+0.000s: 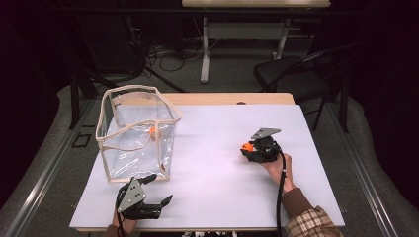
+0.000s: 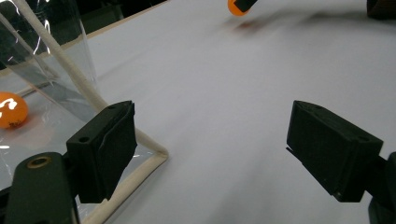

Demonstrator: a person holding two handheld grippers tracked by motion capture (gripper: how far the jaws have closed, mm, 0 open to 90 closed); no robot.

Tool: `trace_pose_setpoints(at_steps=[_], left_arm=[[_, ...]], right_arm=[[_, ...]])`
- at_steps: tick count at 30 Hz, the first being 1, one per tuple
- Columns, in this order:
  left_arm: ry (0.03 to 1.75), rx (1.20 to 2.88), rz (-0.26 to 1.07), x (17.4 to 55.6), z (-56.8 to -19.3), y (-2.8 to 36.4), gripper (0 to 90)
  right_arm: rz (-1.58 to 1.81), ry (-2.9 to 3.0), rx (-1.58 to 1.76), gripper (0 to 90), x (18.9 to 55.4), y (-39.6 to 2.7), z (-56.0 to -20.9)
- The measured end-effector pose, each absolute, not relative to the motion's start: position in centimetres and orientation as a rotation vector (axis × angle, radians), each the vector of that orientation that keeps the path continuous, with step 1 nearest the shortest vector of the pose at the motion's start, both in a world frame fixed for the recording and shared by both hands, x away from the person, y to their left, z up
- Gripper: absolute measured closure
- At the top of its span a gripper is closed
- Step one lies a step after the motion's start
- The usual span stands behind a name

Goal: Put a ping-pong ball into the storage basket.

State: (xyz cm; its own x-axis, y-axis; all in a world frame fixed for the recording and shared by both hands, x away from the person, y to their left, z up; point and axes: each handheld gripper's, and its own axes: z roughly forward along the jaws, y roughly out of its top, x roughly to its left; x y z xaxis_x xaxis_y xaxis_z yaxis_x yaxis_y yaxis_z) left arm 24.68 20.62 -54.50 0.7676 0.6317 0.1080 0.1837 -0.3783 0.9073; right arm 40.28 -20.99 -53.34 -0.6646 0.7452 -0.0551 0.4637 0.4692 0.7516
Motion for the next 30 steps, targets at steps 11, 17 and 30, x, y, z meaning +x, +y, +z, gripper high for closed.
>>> trace_pose_setpoints(at_steps=[11,17,30], left_arm=[[0.618,1.936,0.548,24.7,-54.5,20.6,15.9],[0.618,1.937,0.548,24.7,-54.5,20.6,15.9],[0.616,1.941,0.548,24.7,-54.5,20.6,15.9]], right_arm=[[1.072,2.320,0.993,50.5,39.8,-21.2,-52.3],[1.095,2.311,0.980,50.5,39.4,-21.0,-51.8],[1.103,2.318,0.946,50.5,39.0,-20.5,-51.4]])
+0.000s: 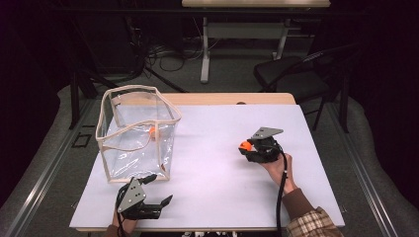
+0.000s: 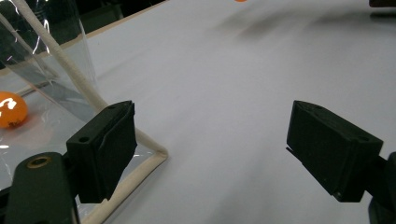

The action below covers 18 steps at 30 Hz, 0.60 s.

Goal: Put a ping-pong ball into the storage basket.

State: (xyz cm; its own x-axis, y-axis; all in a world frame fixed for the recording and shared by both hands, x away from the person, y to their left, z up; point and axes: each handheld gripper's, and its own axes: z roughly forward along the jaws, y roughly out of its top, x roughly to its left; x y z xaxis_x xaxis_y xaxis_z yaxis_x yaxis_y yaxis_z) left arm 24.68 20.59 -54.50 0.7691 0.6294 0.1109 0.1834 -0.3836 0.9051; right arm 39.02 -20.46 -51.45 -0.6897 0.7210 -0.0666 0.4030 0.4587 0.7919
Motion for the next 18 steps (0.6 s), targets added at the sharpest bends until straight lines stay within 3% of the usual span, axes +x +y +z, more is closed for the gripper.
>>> trace_pose_setpoints(at_steps=[18], left_arm=[[0.615,1.940,0.547,24.67,-54.52,20.51,15.9]], right_arm=[[1.153,2.311,0.904,50.6,38.37,-19.81,-50.69]])
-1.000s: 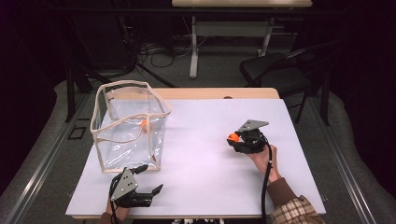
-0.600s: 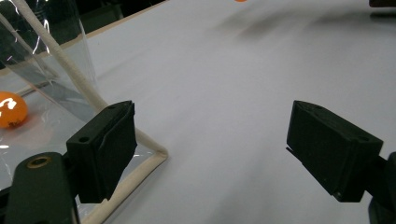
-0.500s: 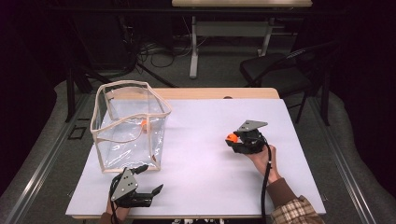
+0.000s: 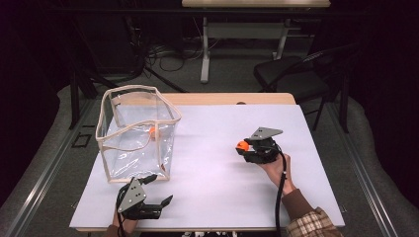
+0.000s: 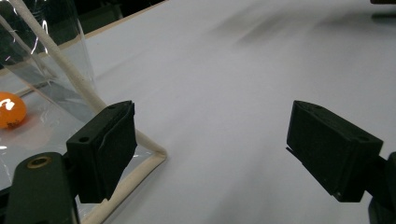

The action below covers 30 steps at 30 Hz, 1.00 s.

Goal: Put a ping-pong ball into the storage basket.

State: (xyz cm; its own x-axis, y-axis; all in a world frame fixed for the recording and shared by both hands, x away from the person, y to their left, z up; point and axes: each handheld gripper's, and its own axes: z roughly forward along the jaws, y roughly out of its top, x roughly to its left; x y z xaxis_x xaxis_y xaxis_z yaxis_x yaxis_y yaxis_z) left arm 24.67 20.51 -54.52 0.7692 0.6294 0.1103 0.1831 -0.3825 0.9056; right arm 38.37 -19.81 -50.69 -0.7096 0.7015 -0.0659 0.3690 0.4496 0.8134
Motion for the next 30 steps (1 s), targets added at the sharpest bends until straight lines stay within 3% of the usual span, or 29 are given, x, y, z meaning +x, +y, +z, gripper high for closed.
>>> trace_pose_setpoints(at_steps=[30], left_arm=[[0.616,1.944,0.542,24.7,-54.6,20.5,15.9]], right_arm=[[1.186,2.328,0.845,50.6,38.0,-17.2,-49.8]])
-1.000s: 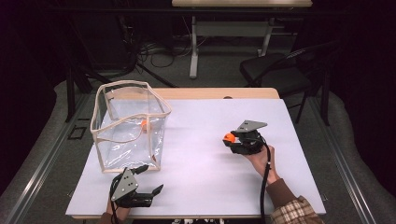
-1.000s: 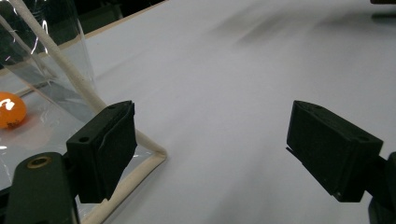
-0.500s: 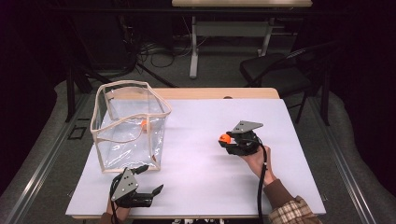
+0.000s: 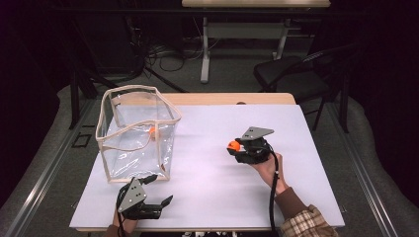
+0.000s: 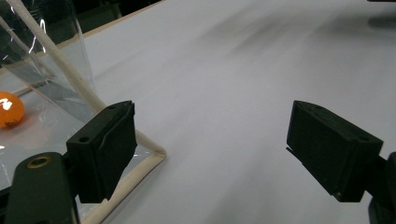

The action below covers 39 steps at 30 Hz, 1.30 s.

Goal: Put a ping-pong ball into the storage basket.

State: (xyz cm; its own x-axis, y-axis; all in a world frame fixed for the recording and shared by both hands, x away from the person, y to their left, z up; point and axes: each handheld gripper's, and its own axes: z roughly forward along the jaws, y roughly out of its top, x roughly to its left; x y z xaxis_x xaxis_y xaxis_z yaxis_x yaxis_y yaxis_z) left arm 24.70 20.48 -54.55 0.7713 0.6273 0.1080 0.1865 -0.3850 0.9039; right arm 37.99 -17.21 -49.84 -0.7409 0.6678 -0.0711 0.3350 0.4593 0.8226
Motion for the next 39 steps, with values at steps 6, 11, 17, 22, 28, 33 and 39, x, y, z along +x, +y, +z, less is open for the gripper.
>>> trace_pose_setpoints(at_steps=[6,11,17,22,28,33,39], left_arm=[[0.615,1.944,0.539,24.7,-54.6,20.5,15.9],[0.616,1.945,0.539,24.7,-54.6,20.5,15.9],[0.616,1.942,0.537,24.7,-54.6,20.5,15.9],[0.614,1.942,0.539,24.7,-54.6,20.5,15.9],[0.613,1.942,0.539,24.7,-54.6,20.5,15.9],[0.610,1.942,0.542,24.7,-54.5,20.5,15.9],[0.611,1.941,0.541,24.7,-54.5,20.5,15.9]], right_arm=[[1.198,2.335,0.818,50.6,38.2,-16.3,-49.5],[1.198,2.335,0.818,50.6,38.2,-16.3,-49.5],[1.212,2.340,0.803,50.6,38.4,-15.6,-49.1],[1.213,2.345,0.793,50.6,38.6,-15.1,-48.9],[1.220,2.350,0.783,50.6,38.8,-14.6,-48.6],[1.224,2.354,0.778,50.6,39.1,-14.1,-48.3],[1.230,2.356,0.771,50.6,39.4,-13.6,-48.1]])
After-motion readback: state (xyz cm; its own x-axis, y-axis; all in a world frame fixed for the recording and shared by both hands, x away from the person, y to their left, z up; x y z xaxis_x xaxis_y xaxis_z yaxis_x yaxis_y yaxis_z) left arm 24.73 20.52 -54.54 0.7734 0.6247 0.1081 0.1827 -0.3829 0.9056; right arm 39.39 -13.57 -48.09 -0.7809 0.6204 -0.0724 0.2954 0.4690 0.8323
